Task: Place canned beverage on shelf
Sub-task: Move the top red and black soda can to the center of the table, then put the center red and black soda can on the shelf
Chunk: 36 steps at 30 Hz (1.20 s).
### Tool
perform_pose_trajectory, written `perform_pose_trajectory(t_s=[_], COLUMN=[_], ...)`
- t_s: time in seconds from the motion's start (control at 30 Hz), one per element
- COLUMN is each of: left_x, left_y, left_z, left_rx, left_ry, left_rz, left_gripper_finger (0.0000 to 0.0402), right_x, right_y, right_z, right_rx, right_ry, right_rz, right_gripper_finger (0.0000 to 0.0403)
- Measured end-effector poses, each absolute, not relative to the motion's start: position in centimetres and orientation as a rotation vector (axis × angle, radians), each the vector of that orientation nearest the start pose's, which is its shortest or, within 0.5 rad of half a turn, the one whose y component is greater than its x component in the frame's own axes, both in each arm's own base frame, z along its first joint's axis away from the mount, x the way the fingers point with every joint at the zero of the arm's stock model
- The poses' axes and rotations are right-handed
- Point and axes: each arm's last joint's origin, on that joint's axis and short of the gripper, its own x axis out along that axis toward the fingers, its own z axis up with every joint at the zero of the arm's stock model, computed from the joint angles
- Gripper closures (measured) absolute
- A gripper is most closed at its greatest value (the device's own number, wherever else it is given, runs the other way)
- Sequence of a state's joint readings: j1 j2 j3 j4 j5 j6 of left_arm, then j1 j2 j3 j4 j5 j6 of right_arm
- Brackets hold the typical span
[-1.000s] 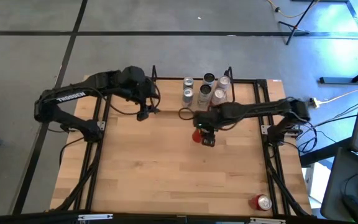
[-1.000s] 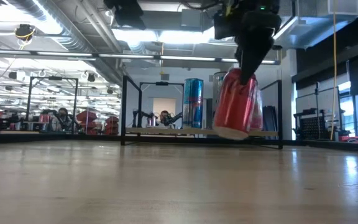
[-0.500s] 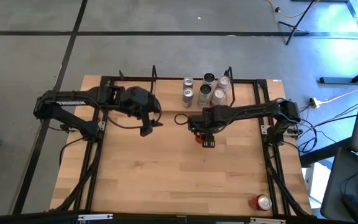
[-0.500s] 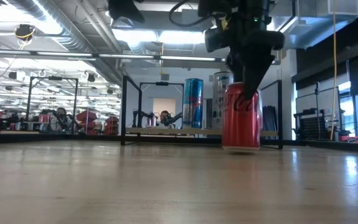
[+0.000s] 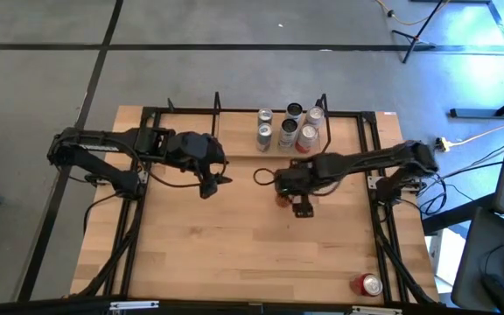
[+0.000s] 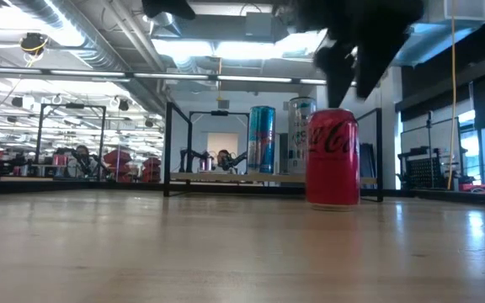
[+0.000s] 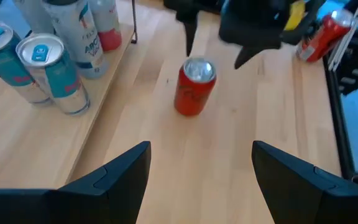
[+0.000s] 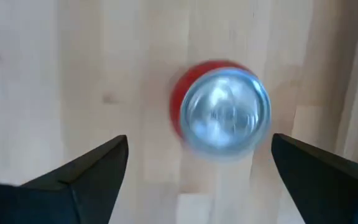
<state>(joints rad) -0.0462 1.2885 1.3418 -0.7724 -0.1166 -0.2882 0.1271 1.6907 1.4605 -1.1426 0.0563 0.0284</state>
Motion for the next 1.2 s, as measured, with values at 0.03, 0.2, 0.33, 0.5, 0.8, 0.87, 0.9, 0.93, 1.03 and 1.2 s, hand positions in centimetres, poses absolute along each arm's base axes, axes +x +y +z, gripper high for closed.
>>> perform_pose_trajectory(t_s=[0.03, 0.2, 0.33, 0.5, 0.8, 0.87, 0.9, 0.93, 1.03, 1.2], left_x=[26.4, 29.2, 32.4, 35.7, 39.0, 39.1, 39.2, 39.2, 39.3, 39.7], left_y=[-1.0, -2.1, -2.7, -2.7, -1.2, -0.7, -0.5, -0.3, 0.3, 0.4], left_z=[36.6, 35.5, 33.9, 31.8, 28.3, 28.1, 27.9, 27.9, 27.6, 26.9], left_rx=[-0.228, -0.233, -0.213, -0.233, -0.27, -0.266, -0.259, -0.256, -0.221, -0.185], left_ry=[0.691, 0.637, 0.586, 0.529, 0.539, 0.543, 0.548, 0.546, 0.555, 0.562], left_rz=[0.171, 0.132, 0.097, 0.067, 0.031, 0.021, 0.024, 0.029, 0.05, 0.1], left_gripper_finger=[0.0134, 0.0134, 0.0134, 0.0134, 0.0134, 0.0129, 0.0124, 0.0116, 0.0085, 0.0034], right_x=[31.4, 27.2, 23.8, 20.1, 16.9, 16.8, 16.7, 16.7, 16.9, 17.1], right_y=[4.1, 4.4, 4.4, 4.3, 5.1, 5.4, 5.5, 5.7, 5.7, 5.8], right_z=[28.1, 33.1, 35.6, 35.9, 33.5, 33.1, 32.9, 32.8, 32.6, 32.7], right_rx=[-0.087, -0.028, 0.048, 0.172, 0.307, 0.31, 0.305, 0.3, 0.295, 0.303], right_ry=[1.352, 1.213, 1.082, 1.005, 1.029, 1.044, 1.051, 1.055, 1.064, 1.032], right_rz=[0.041, 0.037, 0.007, -0.047, -0.126, -0.125, -0.12, -0.115, -0.118, -0.107], right_gripper_finger=[0.0019, 0.0013, 0.0013, 0.0013, 0.0013, 0.0013, 0.0013, 0.0013, 0.0013, 0.0013])
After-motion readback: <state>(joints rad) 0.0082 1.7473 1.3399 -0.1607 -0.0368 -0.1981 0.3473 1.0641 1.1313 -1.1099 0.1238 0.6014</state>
